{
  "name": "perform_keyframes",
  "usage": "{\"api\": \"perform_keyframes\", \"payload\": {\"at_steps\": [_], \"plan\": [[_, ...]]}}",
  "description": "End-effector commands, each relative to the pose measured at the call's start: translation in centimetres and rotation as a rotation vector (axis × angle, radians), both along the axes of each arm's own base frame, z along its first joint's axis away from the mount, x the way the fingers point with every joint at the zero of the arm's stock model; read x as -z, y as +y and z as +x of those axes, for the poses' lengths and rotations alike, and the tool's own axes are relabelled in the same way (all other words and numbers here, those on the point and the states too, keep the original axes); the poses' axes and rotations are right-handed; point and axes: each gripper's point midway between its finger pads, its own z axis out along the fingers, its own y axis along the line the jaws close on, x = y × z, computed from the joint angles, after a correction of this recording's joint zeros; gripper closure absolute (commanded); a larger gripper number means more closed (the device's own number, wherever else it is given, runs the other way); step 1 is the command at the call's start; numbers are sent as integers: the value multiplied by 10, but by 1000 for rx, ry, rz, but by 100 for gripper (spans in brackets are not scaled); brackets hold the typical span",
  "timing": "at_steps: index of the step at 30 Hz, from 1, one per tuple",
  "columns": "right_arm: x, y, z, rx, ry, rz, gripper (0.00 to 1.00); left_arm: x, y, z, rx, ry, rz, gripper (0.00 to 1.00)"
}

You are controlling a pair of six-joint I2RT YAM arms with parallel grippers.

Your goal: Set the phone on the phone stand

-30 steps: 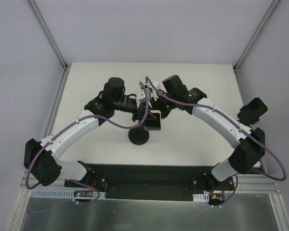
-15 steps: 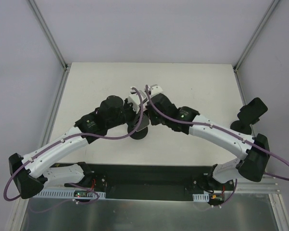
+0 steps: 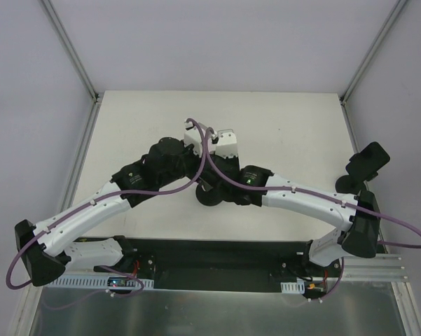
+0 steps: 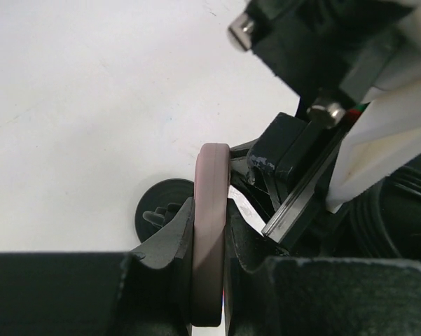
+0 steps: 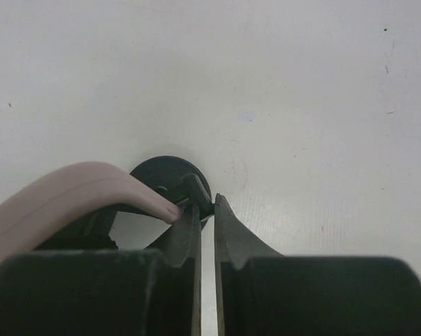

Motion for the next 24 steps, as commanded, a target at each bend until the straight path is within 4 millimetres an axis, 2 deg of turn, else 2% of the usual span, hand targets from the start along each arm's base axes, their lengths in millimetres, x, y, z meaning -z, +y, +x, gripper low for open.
{"api": "perform_keyframes", "payload": {"at_steps": [1, 3, 5, 10, 13, 15, 18, 19, 20, 21, 22, 23, 24], "plan": [[-64, 36, -58, -89, -121, 128, 100, 33, 80, 64, -457, -82, 255, 100], [-66, 36, -62, -79, -137, 115, 100, 35, 69, 61, -395, -70, 220, 100], [-66, 31, -69, -79, -163, 68, 100, 39, 66, 58, -372, -57, 215, 100], [-64, 10, -75, -94, -192, -7, 100, 43, 73, 53, -379, -59, 222, 100], [-61, 21, -83, -143, -153, 5, 99, 47, 67, 51, -360, -39, 207, 100], [-66, 33, -89, -184, -119, 23, 93, 49, 63, 51, -351, -26, 203, 100], [-61, 27, -90, -174, -108, 21, 80, 49, 60, 52, -333, -22, 203, 100], [-66, 26, -90, -181, -112, 64, 76, 50, 57, 50, -313, -19, 204, 100], [-64, 28, -93, -208, -99, 79, 67, 51, 54, 49, -298, -14, 199, 100], [-50, 26, -95, -234, -94, 62, 63, 51, 52, 49, -285, -9, 195, 100], [-66, 33, -97, -262, -105, 169, 59, 52, 47, 46, -260, -1, 187, 100], [-64, 37, -103, -335, -99, 158, 47, 52, 47, 46, -255, 2, 186, 100], [-56, 36, -105, -366, -91, 153, 42, 50, 45, 45, -248, -2, 177, 100]]}}
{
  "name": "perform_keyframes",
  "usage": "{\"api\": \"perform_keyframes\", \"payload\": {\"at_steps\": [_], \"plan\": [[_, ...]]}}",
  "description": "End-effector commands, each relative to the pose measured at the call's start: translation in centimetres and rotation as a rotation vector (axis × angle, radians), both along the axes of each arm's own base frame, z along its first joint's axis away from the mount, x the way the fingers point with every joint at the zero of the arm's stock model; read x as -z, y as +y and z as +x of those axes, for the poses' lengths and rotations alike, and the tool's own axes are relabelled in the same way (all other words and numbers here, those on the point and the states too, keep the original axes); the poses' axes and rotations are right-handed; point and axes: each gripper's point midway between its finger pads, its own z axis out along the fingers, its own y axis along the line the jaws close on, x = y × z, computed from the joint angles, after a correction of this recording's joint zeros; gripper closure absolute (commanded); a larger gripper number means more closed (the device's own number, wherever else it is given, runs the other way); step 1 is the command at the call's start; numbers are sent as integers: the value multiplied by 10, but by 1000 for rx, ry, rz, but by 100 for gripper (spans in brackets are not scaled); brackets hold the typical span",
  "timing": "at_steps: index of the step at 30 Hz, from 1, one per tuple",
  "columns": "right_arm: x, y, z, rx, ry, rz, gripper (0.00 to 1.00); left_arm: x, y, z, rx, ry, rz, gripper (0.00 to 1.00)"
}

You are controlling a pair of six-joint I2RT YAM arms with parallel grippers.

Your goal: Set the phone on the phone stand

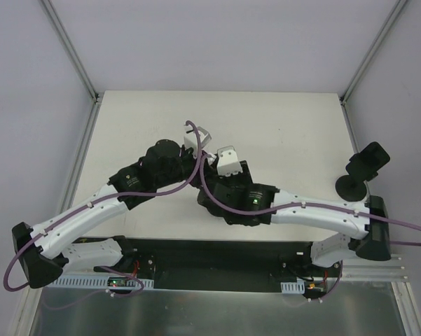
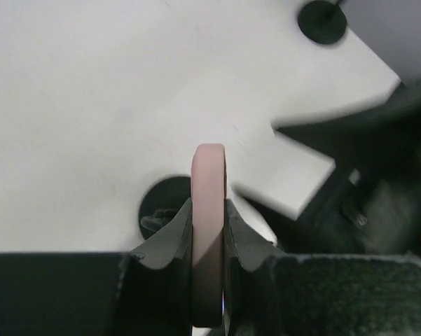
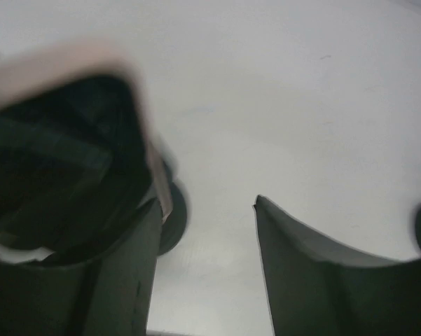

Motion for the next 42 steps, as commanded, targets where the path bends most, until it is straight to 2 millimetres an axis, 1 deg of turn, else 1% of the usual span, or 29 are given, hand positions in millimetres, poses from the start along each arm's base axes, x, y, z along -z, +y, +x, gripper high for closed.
{"api": "perform_keyframes", "payload": {"at_steps": [1, 3, 4, 5, 6, 7, 8, 11, 12, 13, 14, 15, 16, 17, 18, 19, 20, 21, 22, 23, 24, 26, 27, 28, 30, 36, 39, 40, 42], "plan": [[-54, 63, -70, -431, 60, 332, 37, 54, 59, 70, -328, -84, 285, 100], [-54, 69, -84, -576, 78, 296, 35, 50, 56, 69, -300, -98, 271, 100], [-58, 65, -89, -618, 64, 339, 34, 50, 55, 68, -292, -99, 270, 100], [-58, 68, -99, -689, 83, 359, 25, 49, 55, 66, -283, -99, 265, 100], [-62, 66, -101, -737, 79, 376, 20, 49, 54, 66, -276, -100, 261, 100], [-69, 62, -106, -794, 76, 396, 20, 48, 52, 65, -266, -102, 255, 100], [-68, 60, -109, -827, 87, 388, 18, 47, 49, 63, -250, -98, 247, 100], [-59, 27, -85, -724, 74, 331, 16, 43, 39, 56, -187, -87, 213, 100], [-60, 9, -69, -678, 62, 327, 16, 40, 33, 51, -148, -81, 188, 100], [-58, 2, -63, -671, 62, 331, 14, 40, 31, 48, -123, -80, 182, 100], [-43, 5, -71, -760, 124, 336, 13, 34, 29, 43, -95, -91, 162, 100], [-49, -3, -54, -753, 105, 374, 13, 31, 27, 37, -62, -91, 149, 100], [-44, -1, -54, -819, 105, 362, 13, 29, 21, 29, 0, -90, 128, 100], [-34, 6, -69, -955, 154, 372, 13, 21, 19, 22, 38, -102, 103, 100], [-32, 3, -57, -955, 133, 366, 13, 15, 17, 17, 74, -112, 83, 100], [-29, 4, -56, -1007, 112, 335, 13, 11, 10, 4, 154, -111, 54, 100], [-25, 1, -44, -996, 103, 325, 14, 2, 10, -4, 205, -140, 34, 100], [-18, 5, -38, -1013, 111, 320, 14, -4, 8, -11, 249, -156, 16, 100], [-17, 10, -43, -1083, 125, 336, 15, -9, 3, -29, 356, -168, -14, 100], [-16, 9, -35, -1087, 127, 348, 16, -18, 3, -38, 400, -193, -39, 100], [-14, 16, -32, -1118, 122, 361, 16, -21, 2, -46, 439, -198, -56, 100], [-17, 25, -36, -1199, 124, 389, 17, -28, 1, -61, 511, -209, -89, 100], [-11, 31, -33, -1217, 150, 395, 18, -30, 0, -63, 524, -213, -96, 100], [-19, 38, -39, -1272, 155, 414, 20, -30, 0, -65, 532, -214, -99, 100], [-13, 48, -39, -1308, 204, 440, 23, -32, -2, -69, 566, -217, -107, 100], [-8, 66, -50, -1377, 262, 533, 30, -32, -8, -73, 626, -213, -113, 100], [-5, 72, -50, -1372, 264, 553, 41, -27, -9, -72, 635, -210, -103, 100], [-5, 74, -50, -1358, 276, 571, 47, -25, -10, -72, 634, -208, -99, 100], [-9, 81, -47, -1357, 262, 602, 53, -21, -9, -71, 638, -213, -90, 100]]}}
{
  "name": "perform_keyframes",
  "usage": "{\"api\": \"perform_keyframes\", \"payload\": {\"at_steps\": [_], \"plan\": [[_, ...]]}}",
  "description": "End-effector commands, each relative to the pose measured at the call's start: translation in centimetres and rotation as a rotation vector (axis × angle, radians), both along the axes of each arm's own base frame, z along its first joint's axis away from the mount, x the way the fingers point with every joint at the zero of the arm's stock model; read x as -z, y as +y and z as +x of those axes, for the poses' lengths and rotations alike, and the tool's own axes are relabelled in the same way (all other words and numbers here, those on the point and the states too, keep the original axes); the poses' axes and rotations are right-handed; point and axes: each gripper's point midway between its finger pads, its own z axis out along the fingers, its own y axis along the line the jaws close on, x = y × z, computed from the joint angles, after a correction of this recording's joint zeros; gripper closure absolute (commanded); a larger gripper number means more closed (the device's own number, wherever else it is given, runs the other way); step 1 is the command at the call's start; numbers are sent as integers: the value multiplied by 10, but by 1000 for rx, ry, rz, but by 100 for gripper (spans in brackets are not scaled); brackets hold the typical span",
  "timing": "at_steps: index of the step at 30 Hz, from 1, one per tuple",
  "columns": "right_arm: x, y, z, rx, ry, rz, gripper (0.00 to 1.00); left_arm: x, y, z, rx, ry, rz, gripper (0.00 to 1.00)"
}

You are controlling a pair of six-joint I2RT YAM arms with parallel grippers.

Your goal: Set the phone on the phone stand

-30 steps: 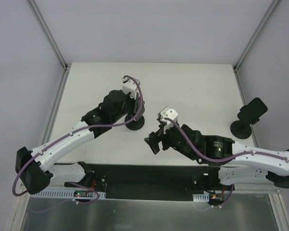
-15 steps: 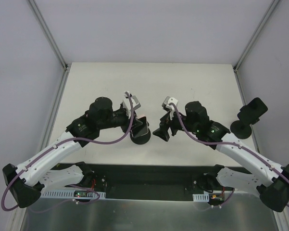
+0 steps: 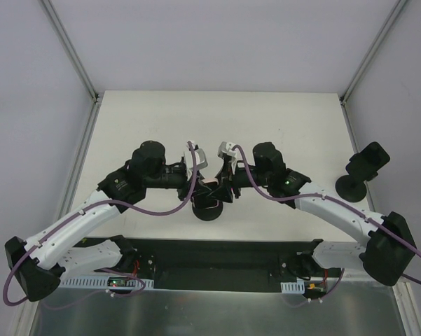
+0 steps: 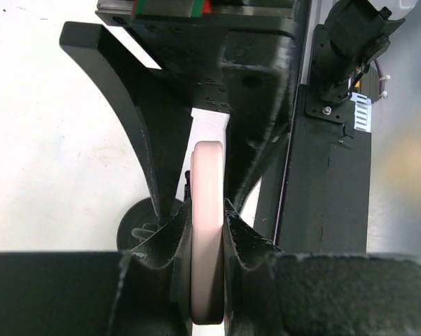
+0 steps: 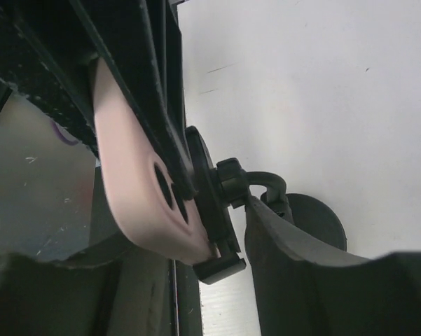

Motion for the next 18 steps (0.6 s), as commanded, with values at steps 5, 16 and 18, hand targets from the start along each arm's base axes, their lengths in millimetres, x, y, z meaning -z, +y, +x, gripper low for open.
{"api": "perform_keyframes", "payload": {"at_steps": [5, 16, 18], "plan": [[-12, 28, -17, -78, 92, 60, 86, -17, -5, 5, 24, -102, -50, 100], [-6, 12, 14, 430, -48, -10, 100, -11, 4, 6, -4, -197, -90, 100], [-10, 8, 17, 460, -60, -3, 100, -10, 6, 3, -6, -195, -99, 100]]}}
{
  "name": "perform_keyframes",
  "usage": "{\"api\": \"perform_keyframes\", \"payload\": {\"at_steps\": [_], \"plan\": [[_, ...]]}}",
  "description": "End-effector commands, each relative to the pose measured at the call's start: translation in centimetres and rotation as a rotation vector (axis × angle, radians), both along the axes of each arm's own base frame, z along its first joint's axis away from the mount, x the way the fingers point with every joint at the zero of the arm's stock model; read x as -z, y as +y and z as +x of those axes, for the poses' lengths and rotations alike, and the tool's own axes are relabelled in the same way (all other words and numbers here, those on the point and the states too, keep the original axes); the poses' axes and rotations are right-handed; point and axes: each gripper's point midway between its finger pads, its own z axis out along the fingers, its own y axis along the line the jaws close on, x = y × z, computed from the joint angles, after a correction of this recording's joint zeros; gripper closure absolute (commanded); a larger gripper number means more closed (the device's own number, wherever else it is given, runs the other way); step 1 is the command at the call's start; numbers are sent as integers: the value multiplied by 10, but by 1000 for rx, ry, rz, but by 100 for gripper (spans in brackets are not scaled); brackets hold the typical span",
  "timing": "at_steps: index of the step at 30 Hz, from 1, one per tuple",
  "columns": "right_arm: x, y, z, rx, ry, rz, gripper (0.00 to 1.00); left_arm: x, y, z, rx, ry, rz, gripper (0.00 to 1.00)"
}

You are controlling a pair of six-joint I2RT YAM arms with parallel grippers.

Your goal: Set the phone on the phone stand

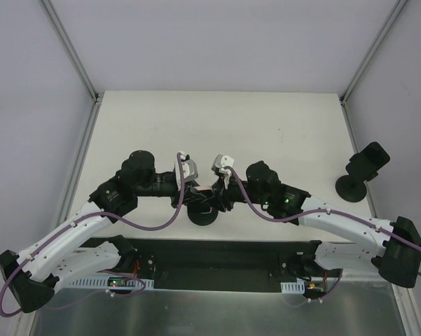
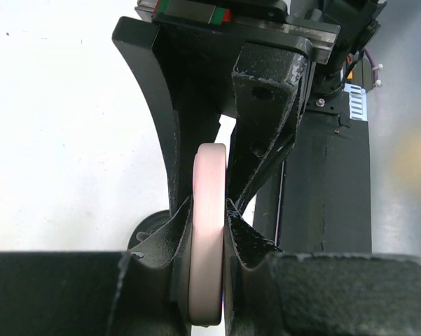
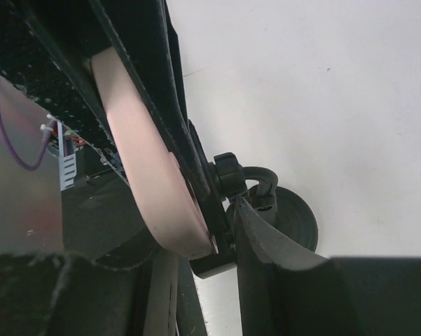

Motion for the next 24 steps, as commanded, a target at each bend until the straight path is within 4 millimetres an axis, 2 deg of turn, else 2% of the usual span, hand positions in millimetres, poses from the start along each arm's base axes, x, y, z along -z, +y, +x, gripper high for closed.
{"api": "perform_keyframes", "payload": {"at_steps": [1, 3, 4, 5, 6, 7, 8, 9, 10, 12, 14, 15, 18, 22, 24], "plan": [[-14, -7, 32, 293, 15, 39, 100, -20, -7, 12, -24, -137, -87, 100], [-14, -8, 30, 260, -35, 20, 100, -15, -5, 3, 4, -129, -93, 100], [-11, -9, 29, 248, -46, 2, 100, -19, -3, 0, 13, -151, -110, 100], [-12, -10, 28, 229, -60, -6, 100, -12, -2, -1, 20, -155, -105, 100], [-15, -4, 11, 110, -55, -2, 100, -11, -2, -3, 27, -157, -103, 100], [-6, -10, 10, 66, -61, -59, 100, -10, -2, -1, 23, -156, -100, 100], [-7, -11, 9, 41, -61, -75, 100, -12, -3, -1, 20, -151, -103, 100], [-19, -8, 0, -33, -49, -60, 100, -13, -3, 0, 16, -142, -103, 100], [-10, -15, 0, -52, -23, -113, 100, -11, -4, 4, -1, -128, -94, 100], [-12, -19, -3, -75, -23, -138, 100, -12, -4, 10, -28, -105, -88, 82], [-7, -24, -2, -63, -20, -150, 100, -19, -1, 24, -115, -96, -89, 61], [-1, -26, -2, -52, -10, -156, 100, -20, 1, 28, -133, -93, -88, 46], [-2, -28, 6, 4, 0, -158, 100, -24, 12, 40, -212, -85, -109, 33], [2, -35, 13, 67, -4, -166, 100, -35, 19, 43, -250, -108, -142, 28], [-4, -37, 18, 113, 4, -168, 87, -36, 26, 48, -303, -124, -152, 27]]}}
